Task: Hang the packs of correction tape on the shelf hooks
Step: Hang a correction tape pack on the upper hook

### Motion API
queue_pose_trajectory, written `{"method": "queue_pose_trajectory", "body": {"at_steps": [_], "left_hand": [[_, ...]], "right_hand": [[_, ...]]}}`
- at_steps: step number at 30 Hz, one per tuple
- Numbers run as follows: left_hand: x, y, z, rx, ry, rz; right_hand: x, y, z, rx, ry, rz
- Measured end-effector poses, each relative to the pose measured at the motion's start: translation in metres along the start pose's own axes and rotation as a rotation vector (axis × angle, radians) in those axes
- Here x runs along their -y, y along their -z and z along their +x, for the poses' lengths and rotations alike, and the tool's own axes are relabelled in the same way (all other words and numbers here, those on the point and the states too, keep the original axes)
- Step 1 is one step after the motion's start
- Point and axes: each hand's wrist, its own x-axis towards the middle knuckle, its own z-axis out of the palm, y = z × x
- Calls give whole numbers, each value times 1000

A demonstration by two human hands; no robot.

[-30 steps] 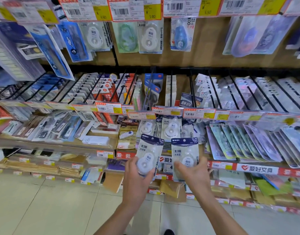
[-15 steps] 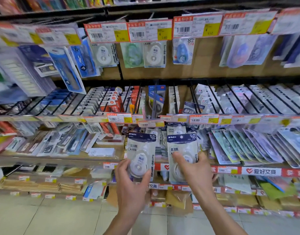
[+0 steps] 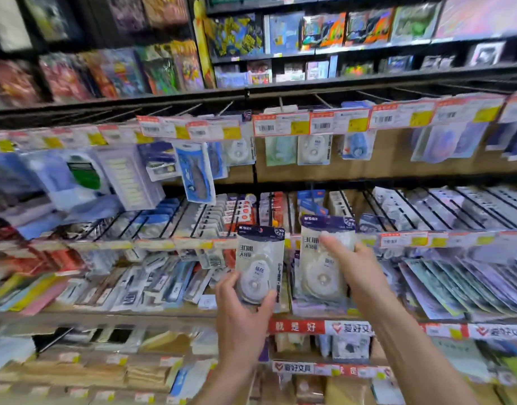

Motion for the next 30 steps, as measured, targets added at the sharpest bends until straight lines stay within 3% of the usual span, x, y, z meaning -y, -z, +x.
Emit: {"method": "queue_pose_trajectory", "body": {"at_steps": [9,21,30], "left_hand": [[3,16,19,14,-46,0],[-2,-3,45,-123,35,14],[15,-14,43,-184,-1,20]], "right_hand": [[29,-42,32,47,142,6],[70,-72,93,162,290,-40],[93,-113,125,236,394,-43]]}}
